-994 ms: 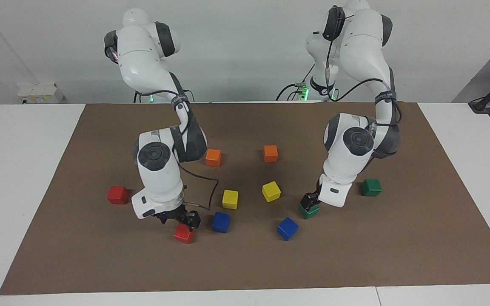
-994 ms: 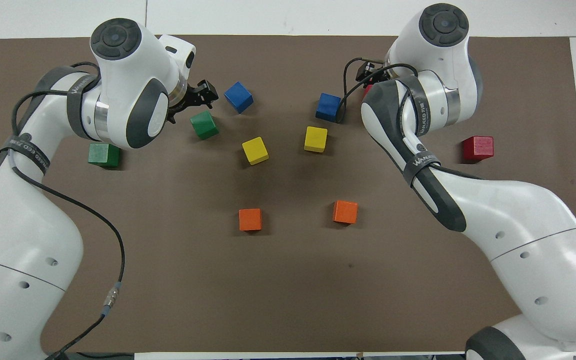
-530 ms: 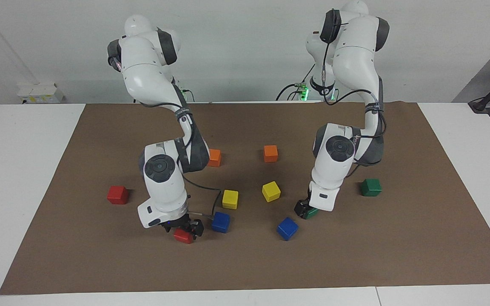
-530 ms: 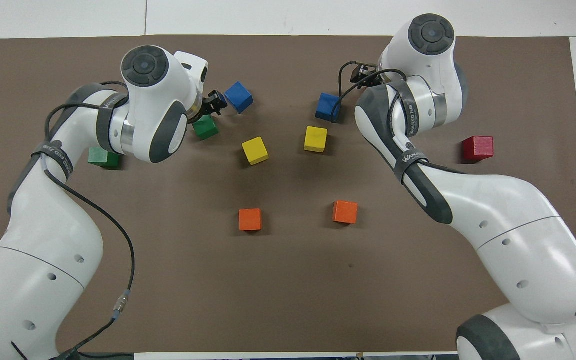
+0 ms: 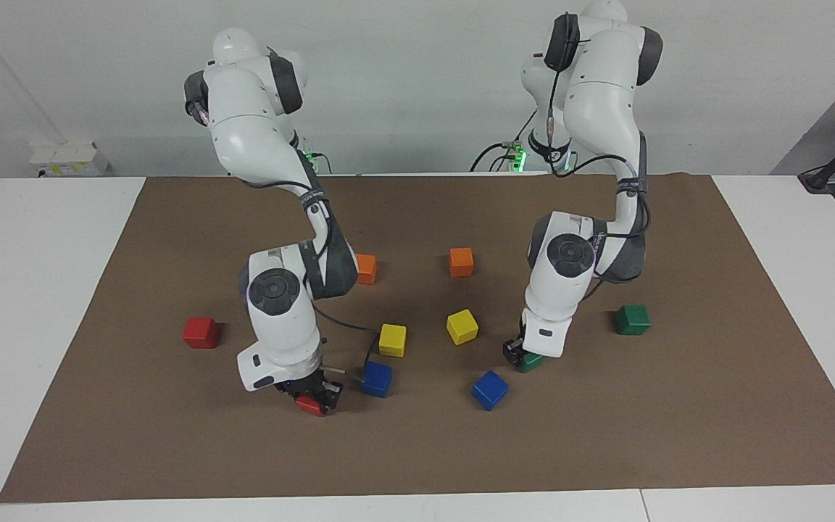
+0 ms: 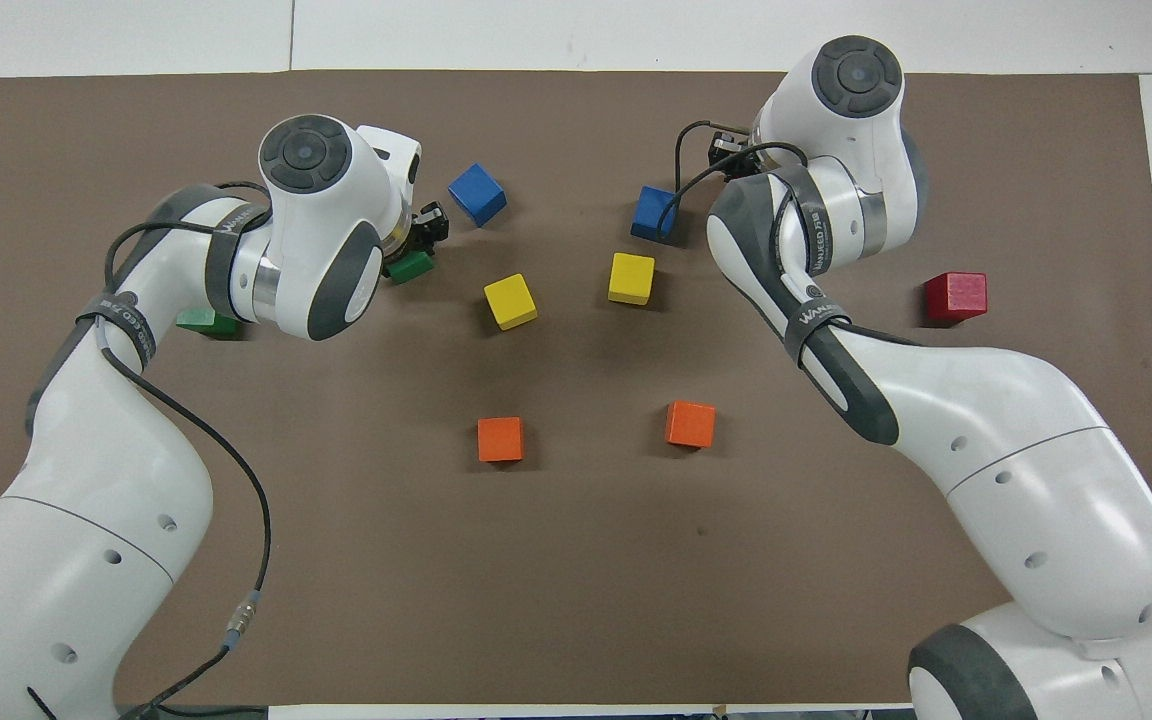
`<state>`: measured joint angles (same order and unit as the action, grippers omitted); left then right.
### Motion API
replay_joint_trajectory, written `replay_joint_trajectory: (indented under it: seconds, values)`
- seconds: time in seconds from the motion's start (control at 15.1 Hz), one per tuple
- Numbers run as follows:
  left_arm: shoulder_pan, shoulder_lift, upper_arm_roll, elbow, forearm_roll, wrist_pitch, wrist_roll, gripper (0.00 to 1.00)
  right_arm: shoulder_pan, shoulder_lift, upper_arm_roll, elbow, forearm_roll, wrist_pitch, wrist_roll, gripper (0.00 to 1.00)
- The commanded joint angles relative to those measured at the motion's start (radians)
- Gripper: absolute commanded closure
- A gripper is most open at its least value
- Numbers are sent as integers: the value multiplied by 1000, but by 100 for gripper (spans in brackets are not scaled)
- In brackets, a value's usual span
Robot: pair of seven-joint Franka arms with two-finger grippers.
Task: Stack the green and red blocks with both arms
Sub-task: 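Grasp the other green cube with the left gripper while the right gripper grasps red, then carry the green cube over the placed green while the right gripper carries red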
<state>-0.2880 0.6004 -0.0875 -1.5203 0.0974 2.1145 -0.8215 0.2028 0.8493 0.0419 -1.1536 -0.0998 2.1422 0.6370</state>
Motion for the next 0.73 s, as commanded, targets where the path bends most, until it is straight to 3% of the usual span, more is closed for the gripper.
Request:
replay_joint_trajectory:
  seconds: [0.0,0.2,0.33,0.46,0.53,0.66]
  values:
    - [29,-68,6,54,24,-169,63,100,-13,7,3,17,-15,-10,12,100]
    - [151,-242,5,-53,11,-277,402,100,-32,-77,-1,14,-20,-152,-127,100]
    - [255,-275,3,-95,7,-294,678,100,-95,-194,1,-82,-17,-220,-242,100]
    - [349,-278,3,-145,-39,-248,911,100,-152,-364,1,-321,-11,-185,-374,100]
    - [389,-275,3,-156,-47,-231,996,100,-199,-445,3,-448,-8,-103,-449,100]
    - [394,-266,5,-176,-51,-184,1016,100,-276,-570,4,-672,-1,38,-566,100]
